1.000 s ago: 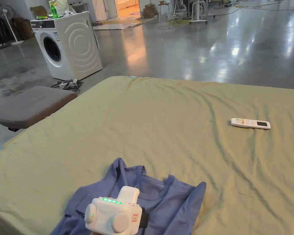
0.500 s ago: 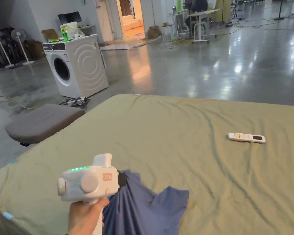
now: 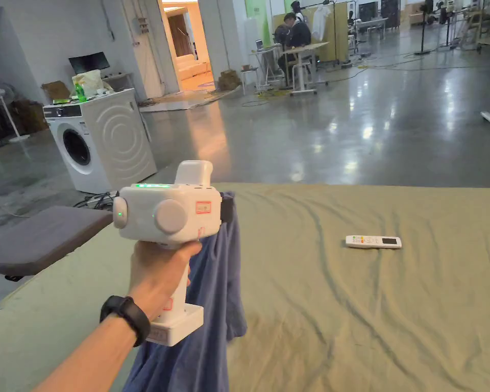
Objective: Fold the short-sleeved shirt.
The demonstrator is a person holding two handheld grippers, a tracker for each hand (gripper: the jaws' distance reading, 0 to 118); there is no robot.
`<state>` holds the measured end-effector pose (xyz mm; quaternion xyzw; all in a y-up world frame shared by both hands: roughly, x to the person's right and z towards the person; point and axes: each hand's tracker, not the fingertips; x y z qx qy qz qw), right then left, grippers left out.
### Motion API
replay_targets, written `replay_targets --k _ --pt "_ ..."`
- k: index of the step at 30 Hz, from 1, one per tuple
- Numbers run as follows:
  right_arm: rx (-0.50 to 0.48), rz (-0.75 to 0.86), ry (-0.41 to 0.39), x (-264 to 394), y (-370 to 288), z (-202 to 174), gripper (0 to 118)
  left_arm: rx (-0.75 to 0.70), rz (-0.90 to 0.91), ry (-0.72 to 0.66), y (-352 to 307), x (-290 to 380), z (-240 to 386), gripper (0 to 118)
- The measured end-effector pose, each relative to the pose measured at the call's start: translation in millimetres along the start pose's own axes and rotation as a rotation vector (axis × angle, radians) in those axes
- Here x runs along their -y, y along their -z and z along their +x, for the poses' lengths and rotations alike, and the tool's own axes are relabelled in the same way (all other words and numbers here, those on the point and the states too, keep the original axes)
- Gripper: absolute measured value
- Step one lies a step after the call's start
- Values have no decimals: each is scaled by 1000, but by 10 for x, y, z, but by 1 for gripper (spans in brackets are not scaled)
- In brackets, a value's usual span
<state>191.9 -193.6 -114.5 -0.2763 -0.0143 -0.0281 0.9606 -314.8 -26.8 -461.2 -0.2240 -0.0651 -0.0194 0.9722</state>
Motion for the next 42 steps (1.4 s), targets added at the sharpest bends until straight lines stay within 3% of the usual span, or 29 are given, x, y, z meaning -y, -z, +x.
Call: replay_targets --k 7,10,14,17,20,21,22,23,24,25,27,33,37,39,41,42 --pt "84 -15 60 95 -124 174 0 346 -74 151 825 613 2054 5" --pt "135 -23 100 156 -215 324 0 539 -144 132 963 1016 3036 5" --pt "218 -51 118 252 -309 508 0 777 -281 271 769 1692 4257 5" --pt "253 -63 142 324 -345 611 0 914 -351 291 492 2220 4778 5" --pt "260 -67 168 368 -360 664 0 882 -401 376 361 2671 5103 5" --pt "259 -67 168 374 -362 663 0 868 -413 413 354 2771 5114 7" --pt "258 -67 168 365 -348 652 0 881 -443 421 380 2863 5104 25" --pt "256 -66 166 365 -337 641 0 920 -482 338 408 2921 5037 52" --pt "248 -63 163 363 -319 626 0 931 -528 258 421 2931 4960 86" --pt "239 -60 159 351 -300 603 0 921 -549 206 454 2907 4843 105" --pt "212 -39 147 303 -256 541 0 919 -500 112 334 2758 4525 104" --pt "49 107 150 -119 -171 267 0 694 -124 157 -421 1923 3165 104" --pt "6 181 28 -393 -131 70 0 444 122 89 -1325 1586 2272 104" --pt "-36 214 3 -520 -152 -35 0 369 198 82 -1748 1532 1964 104" --pt "-70 247 0 -609 -193 -122 0 271 261 90 -2073 1550 1780 97" --pt "-78 260 -3 -636 -208 -159 0 235 305 87 -2194 1581 1731 83"
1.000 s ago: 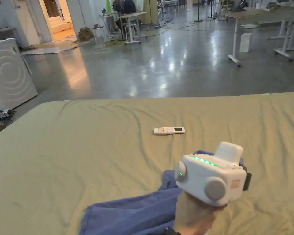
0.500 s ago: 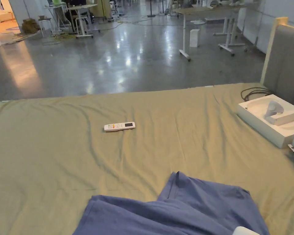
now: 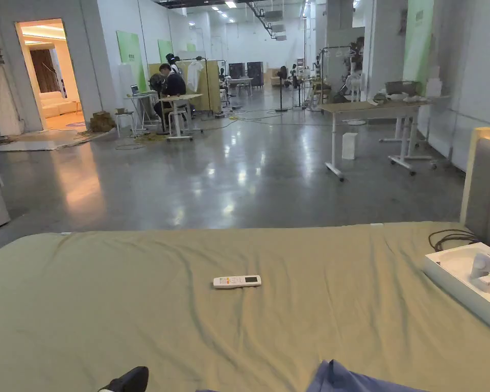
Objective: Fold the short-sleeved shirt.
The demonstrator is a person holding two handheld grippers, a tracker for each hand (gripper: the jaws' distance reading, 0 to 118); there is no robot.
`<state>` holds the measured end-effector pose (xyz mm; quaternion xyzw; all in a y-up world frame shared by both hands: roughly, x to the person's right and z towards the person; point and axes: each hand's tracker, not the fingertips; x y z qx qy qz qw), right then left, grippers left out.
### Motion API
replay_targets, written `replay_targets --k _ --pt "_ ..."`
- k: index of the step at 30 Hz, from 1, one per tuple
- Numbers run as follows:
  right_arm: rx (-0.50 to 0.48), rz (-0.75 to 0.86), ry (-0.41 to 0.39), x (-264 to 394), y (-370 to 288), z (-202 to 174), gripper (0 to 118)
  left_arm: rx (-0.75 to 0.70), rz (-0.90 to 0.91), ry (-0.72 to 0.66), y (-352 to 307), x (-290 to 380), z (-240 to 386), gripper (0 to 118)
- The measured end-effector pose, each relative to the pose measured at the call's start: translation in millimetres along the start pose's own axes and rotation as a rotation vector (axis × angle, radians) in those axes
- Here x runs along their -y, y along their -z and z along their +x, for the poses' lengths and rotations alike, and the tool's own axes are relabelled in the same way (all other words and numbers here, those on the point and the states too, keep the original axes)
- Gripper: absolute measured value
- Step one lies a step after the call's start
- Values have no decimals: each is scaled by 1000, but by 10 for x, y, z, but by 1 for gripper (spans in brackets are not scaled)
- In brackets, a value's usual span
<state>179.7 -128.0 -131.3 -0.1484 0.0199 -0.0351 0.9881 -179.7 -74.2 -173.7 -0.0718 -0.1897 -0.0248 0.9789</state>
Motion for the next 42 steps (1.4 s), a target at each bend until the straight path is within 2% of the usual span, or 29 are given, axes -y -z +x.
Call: replay_targets --k 1,2,3,6,8,12,23,29,30,31,32,33,34,35,37,42 --pt "-6 17 -1 -30 -20 -43 0 -46 50 -4 -151 -3 -16 54" --pt "-15 21 1 -56 -40 -75 0 -96 72 0 -267 6 -19 38" --pt "-24 25 2 -75 -61 -99 0 -129 68 -1 -331 9 -18 32" --pt "-40 40 -8 -116 -168 -216 0 -123 52 -61 -516 42 -85 29" --pt "-27 50 -55 -130 -233 -316 0 -139 38 -78 -595 93 -80 1" --pt "-10 44 -98 -68 -259 -375 0 -155 31 -86 -675 102 -122 1" --pt "-4 24 -76 -31 -215 -345 0 -118 -81 -101 -468 224 -139 1" --pt "1 -22 -53 61 -47 -229 0 -60 -205 -131 51 382 -303 1" --pt "4 -32 -47 84 -18 -213 0 -40 -251 -133 188 402 -347 3" --pt "4 -46 -39 117 21 -188 0 -33 -271 -135 341 470 -400 12" --pt "7 -60 -33 122 57 -193 0 -44 -276 -137 515 531 -454 34" --pt "13 -72 -28 154 92 -177 0 -33 -315 -141 675 583 -509 66" --pt "21 -93 -21 194 134 -154 0 -22 -345 -147 878 644 -583 93" --pt "27 -112 -14 242 185 -123 0 -13 -403 -152 1108 728 -672 93" --pt "43 -157 -4 293 274 -78 0 -2 -460 -173 1528 852 -805 107" --pt "107 -250 27 468 455 109 0 14 -641 -154 2663 1198 -1110 107"
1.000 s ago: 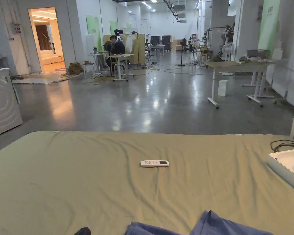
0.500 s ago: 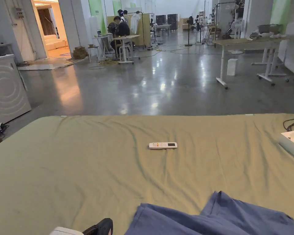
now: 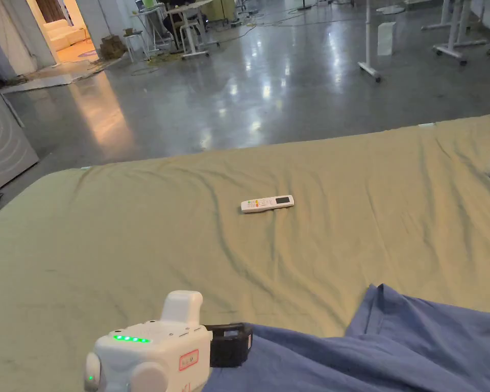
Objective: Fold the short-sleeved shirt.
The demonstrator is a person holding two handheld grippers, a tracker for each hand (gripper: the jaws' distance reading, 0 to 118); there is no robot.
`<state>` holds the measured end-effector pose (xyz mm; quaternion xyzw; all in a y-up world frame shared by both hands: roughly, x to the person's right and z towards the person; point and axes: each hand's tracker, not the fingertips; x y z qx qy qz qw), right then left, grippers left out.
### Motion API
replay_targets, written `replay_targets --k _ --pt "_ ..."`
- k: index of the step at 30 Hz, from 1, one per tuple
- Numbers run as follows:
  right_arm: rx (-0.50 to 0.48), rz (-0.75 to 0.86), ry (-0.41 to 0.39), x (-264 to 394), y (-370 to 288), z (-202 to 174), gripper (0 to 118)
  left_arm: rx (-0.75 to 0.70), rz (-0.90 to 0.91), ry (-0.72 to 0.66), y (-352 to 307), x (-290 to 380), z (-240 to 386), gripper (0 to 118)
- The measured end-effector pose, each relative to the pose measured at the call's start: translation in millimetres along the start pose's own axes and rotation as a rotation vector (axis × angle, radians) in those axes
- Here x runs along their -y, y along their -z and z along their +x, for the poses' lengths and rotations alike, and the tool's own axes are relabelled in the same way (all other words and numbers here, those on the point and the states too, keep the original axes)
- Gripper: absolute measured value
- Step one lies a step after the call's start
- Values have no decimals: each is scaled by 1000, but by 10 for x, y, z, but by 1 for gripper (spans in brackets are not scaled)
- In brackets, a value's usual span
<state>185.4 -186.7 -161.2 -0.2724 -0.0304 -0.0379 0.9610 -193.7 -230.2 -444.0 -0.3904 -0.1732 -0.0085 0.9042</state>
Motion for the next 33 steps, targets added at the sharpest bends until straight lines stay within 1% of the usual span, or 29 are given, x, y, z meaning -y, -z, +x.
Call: replay_targets --k 3,5,6,8,9,10,12,13,14,15,16,17,19,21,24,27,28,29,30,31,32,33 --pt "39 -52 51 71 122 112 0 -34 -145 10 664 -134 -137 107" --pt "45 -76 73 113 178 168 0 -16 -208 -20 956 -148 -198 107" --pt "46 -82 79 141 192 210 0 -24 -216 -43 1062 -154 -219 107" --pt "53 -92 83 158 205 235 0 -44 -221 -47 1245 -168 -236 106" --pt "57 -95 82 158 205 238 0 -53 -230 -43 1295 -163 -248 101" --pt "62 -100 79 155 203 240 0 -57 -245 -38 1343 -164 -244 91" --pt "68 -105 72 160 192 242 0 -78 -276 -2 1388 -130 -175 89" --pt "71 -105 68 166 175 239 0 -93 -253 26 1334 -120 -138 83" --pt "71 -106 66 167 153 241 0 -87 -249 24 1295 -118 -95 77" --pt "70 -107 66 171 146 240 0 -84 -251 25 1271 -121 -56 66" --pt "67 -107 67 175 140 237 0 -85 -251 29 1237 -115 -12 49" --pt "65 -107 69 207 130 261 0 -67 -247 35 1218 -98 27 39" --pt "59 -109 78 261 118 321 0 -87 -248 80 1232 -68 152 20" --pt "49 -104 90 247 124 350 0 -82 -256 89 1266 -49 203 17" --pt "40 -87 96 177 170 448 0 -102 -267 95 1294 -45 247 17" --pt "23 -68 86 -36 391 603 0 -112 -308 133 1421 -50 219 17" --pt "17 -63 83 -144 540 684 2 -117 -310 125 1442 -69 226 17" --pt "15 -84 84 -256 710 765 16 -119 -318 118 1465 -90 207 17" --pt "16 -88 89 -325 876 841 40 -115 -323 114 1456 -102 183 17" --pt "2 -111 116 -408 1096 937 84 -106 -328 100 1450 -108 145 17" --pt "-14 -174 149 -499 1349 1028 103 -90 -330 82 1441 -112 104 17" --pt "-27 -198 154 -556 1530 1090 108 -79 -329 73 1425 -120 84 16"
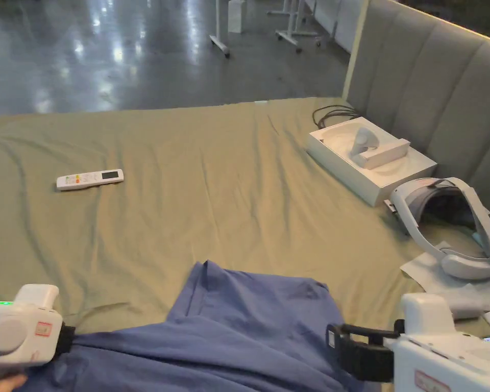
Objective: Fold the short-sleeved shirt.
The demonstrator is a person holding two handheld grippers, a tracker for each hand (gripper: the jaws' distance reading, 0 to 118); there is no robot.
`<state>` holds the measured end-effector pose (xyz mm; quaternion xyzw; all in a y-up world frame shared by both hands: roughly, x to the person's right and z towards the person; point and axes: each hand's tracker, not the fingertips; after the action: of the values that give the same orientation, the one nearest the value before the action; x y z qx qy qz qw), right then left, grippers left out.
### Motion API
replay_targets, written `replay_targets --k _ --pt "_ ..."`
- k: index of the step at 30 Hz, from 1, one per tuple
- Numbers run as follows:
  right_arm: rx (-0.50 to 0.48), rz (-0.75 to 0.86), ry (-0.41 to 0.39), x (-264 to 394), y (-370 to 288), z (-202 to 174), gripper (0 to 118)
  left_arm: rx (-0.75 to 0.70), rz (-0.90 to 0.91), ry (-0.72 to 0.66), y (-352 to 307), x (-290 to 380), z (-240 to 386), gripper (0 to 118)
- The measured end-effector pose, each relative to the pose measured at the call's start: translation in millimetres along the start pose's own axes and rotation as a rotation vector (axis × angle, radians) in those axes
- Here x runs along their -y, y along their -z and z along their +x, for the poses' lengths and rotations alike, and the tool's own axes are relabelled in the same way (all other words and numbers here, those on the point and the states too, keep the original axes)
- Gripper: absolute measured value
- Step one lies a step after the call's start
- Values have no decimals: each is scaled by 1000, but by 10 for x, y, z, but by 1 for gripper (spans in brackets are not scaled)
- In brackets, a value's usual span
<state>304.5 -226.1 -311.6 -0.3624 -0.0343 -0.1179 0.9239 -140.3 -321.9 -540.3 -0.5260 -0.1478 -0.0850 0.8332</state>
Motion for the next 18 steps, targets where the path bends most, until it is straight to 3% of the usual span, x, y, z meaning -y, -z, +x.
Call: replay_targets --k 7,9,10,12,16,18 --pt "99 -182 -39 -271 1200 348 102 9 -1 9 -57 31 25 16" --pt "131 -236 -46 -239 1391 371 83 19 -2 1 -82 26 17 16" --pt "131 -251 -60 -210 1436 366 68 27 -3 -6 -89 32 3 16" --pt "156 -248 -123 -144 1440 301 60 35 -1 -8 -100 32 1 16" --pt "142 -215 -153 -121 1361 211 1 25 12 0 -104 59 38 16" --pt "137 -185 -148 -156 1309 186 1 17 30 6 -136 94 54 16"
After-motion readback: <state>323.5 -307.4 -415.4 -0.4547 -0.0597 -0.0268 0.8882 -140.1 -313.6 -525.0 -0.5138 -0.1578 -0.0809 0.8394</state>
